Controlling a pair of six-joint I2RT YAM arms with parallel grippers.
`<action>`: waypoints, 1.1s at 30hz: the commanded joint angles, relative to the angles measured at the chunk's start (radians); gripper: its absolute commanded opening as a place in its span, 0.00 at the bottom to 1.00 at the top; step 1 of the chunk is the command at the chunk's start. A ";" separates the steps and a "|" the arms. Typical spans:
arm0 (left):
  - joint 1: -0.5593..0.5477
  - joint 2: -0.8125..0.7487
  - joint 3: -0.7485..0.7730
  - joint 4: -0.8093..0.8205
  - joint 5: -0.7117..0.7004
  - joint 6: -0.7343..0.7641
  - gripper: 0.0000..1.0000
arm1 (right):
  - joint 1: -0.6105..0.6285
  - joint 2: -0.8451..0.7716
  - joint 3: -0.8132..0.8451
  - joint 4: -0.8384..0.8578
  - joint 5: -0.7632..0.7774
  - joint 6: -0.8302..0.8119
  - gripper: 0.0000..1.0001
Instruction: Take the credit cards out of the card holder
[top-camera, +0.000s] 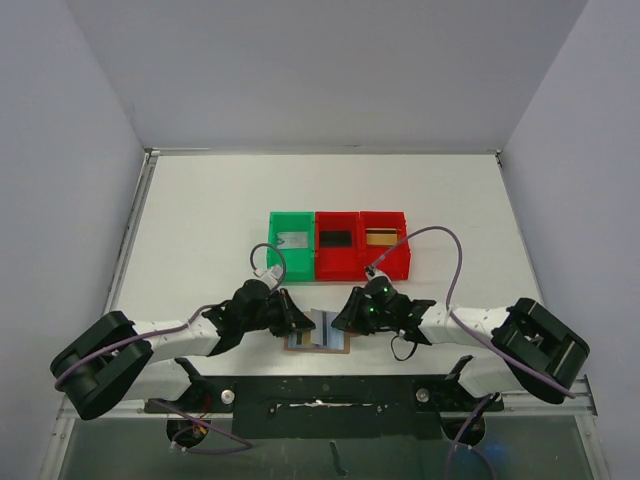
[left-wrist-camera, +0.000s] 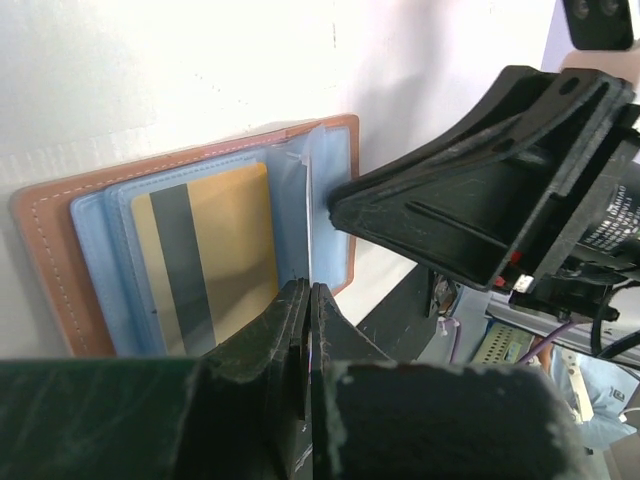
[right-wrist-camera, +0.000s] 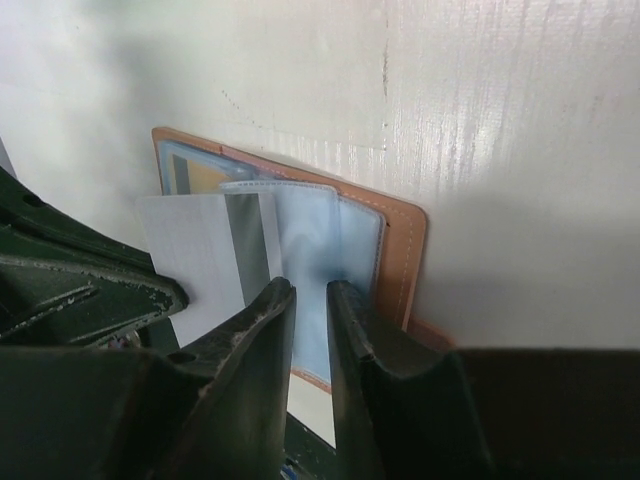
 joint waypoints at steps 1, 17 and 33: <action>0.007 -0.005 0.036 0.023 0.009 0.030 0.00 | -0.004 -0.073 0.071 -0.106 0.022 -0.095 0.23; 0.007 0.045 0.034 0.076 0.030 0.022 0.11 | 0.017 0.095 0.081 -0.024 0.009 -0.007 0.27; 0.011 -0.079 0.071 -0.149 -0.099 0.063 0.00 | -0.009 0.015 0.047 -0.096 0.050 -0.009 0.33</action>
